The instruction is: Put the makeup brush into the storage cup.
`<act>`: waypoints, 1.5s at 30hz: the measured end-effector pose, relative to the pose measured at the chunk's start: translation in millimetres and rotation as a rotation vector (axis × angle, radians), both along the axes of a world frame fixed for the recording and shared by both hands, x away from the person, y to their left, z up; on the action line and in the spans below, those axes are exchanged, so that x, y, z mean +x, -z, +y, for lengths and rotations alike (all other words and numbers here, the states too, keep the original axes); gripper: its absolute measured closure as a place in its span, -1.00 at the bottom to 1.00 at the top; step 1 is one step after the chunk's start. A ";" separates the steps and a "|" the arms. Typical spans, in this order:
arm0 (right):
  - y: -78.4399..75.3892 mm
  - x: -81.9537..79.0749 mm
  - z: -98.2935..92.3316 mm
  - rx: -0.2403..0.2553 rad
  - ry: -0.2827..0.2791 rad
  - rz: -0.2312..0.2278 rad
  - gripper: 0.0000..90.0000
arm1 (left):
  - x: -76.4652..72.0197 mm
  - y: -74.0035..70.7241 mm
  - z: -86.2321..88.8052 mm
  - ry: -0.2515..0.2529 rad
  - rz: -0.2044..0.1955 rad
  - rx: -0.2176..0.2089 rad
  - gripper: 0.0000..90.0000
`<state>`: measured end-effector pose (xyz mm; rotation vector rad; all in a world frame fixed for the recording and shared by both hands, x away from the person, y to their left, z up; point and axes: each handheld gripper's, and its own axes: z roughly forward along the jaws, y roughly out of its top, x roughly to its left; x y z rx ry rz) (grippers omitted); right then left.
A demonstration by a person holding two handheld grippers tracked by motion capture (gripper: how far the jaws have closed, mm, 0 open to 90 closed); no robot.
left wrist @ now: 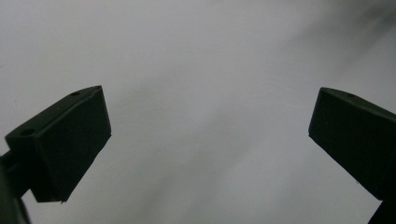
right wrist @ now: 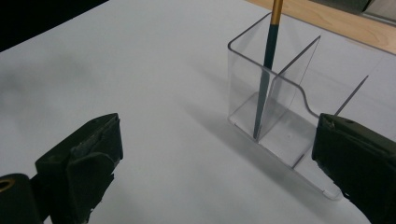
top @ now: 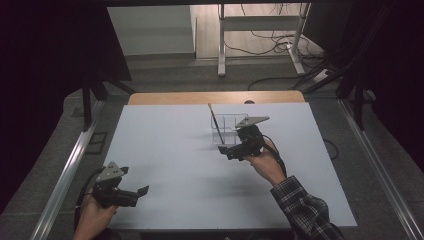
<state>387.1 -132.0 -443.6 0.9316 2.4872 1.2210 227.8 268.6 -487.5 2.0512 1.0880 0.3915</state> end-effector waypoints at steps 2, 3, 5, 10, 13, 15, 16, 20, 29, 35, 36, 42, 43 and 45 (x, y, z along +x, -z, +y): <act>0.8 -1.4 -0.9 -0.001 0.001 0.002 -0.97 | 0.0 0.0 -0.4 0.003 0.003 0.003 -1.00; 1.7 -2.6 -2.0 -0.002 0.003 0.007 -0.97 | 0.0 0.0 -1.0 0.008 0.006 0.005 -1.00; 2.4 -3.7 -3.3 -0.002 0.004 0.011 -0.98 | -0.1 0.0 -1.2 0.009 0.007 0.006 -1.00; 3.7 -6.3 -5.9 -0.010 0.004 0.013 -0.99 | 0.0 0.1 -1.6 0.010 0.009 0.013 -1.00; 4.8 -8.6 -7.5 -0.019 0.004 0.015 -0.99 | 0.0 0.0 -1.4 0.008 0.010 0.017 -1.00; 5.1 -10.3 -8.6 -0.025 0.005 0.013 -0.99 | 0.0 0.1 -1.4 0.006 0.011 0.018 -1.00; 4.9 -11.6 -9.9 -0.026 0.007 0.010 -0.99 | -0.1 0.0 -1.5 0.006 0.012 0.020 -1.00; 4.1 -13.2 -12.2 -0.022 0.012 0.005 -0.99 | 0.0 0.1 -1.6 0.006 0.015 0.022 -1.00; 3.8 -18.9 -18.4 -0.030 0.017 0.004 -0.99 | 0.0 -0.1 -1.6 0.002 0.021 0.023 -1.00; 4.4 -23.1 -22.3 -0.029 0.015 0.007 -0.99 | 0.2 0.2 -1.6 -0.002 0.024 0.028 -1.00; 4.5 -23.8 -22.8 -0.029 0.014 0.008 -0.99 | 0.2 0.2 -1.7 -0.003 0.025 0.029 -1.00; 4.6 -27.2 -25.6 -0.029 0.013 0.008 -0.99 | 0.2 0.2 -1.4 -0.006 0.025 0.030 -1.00; 4.9 -28.7 -26.9 -0.031 0.013 0.008 -0.99 | 0.3 0.4 -1.7 -0.005 0.026 0.034 -1.00; 5.1 -30.3 -27.9 -0.033 0.013 0.009 -0.99 | 0.4 0.6 -1.9 -0.004 0.027 0.035 -1.00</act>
